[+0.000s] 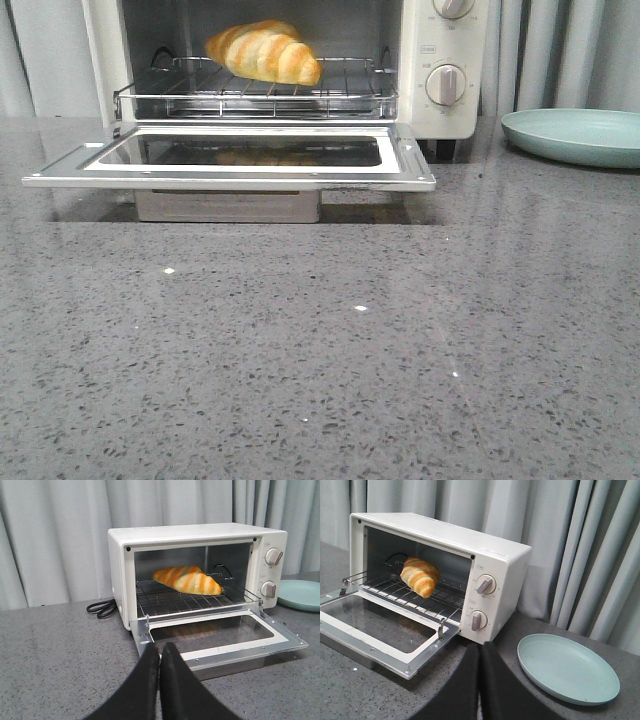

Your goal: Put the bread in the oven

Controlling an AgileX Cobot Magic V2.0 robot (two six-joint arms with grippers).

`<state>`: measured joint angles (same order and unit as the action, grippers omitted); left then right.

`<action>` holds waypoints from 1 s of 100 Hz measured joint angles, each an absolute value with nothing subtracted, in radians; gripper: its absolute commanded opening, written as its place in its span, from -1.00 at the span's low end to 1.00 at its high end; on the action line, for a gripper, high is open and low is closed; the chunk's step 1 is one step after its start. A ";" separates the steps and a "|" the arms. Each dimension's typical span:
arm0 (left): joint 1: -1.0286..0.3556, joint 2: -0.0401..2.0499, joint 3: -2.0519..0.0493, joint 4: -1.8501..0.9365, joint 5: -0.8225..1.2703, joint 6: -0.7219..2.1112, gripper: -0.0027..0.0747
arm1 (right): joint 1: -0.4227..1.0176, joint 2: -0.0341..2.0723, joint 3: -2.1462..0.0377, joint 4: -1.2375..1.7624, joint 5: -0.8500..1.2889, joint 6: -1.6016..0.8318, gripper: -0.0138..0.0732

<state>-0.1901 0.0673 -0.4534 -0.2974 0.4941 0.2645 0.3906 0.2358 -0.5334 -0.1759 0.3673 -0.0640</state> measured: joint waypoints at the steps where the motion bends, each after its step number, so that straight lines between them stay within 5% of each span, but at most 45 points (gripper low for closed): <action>1: -0.190 0.067 -0.453 -0.297 0.494 0.265 -0.99 | 0.391 0.236 -0.533 -0.176 0.367 -0.064 -0.81; 35: -0.190 0.067 -0.426 -0.302 0.472 0.265 -0.99 | 0.391 0.236 -0.533 -0.176 0.367 -0.064 -0.81; 67: -0.093 0.067 -0.081 -0.187 0.020 0.230 -0.99 | 0.391 0.236 -0.533 -0.177 0.367 -0.064 -0.81; 100: -0.041 -0.001 0.003 -0.101 0.276 0.161 -0.99 | 0.391 0.236 -0.533 -0.177 0.367 -0.064 -0.81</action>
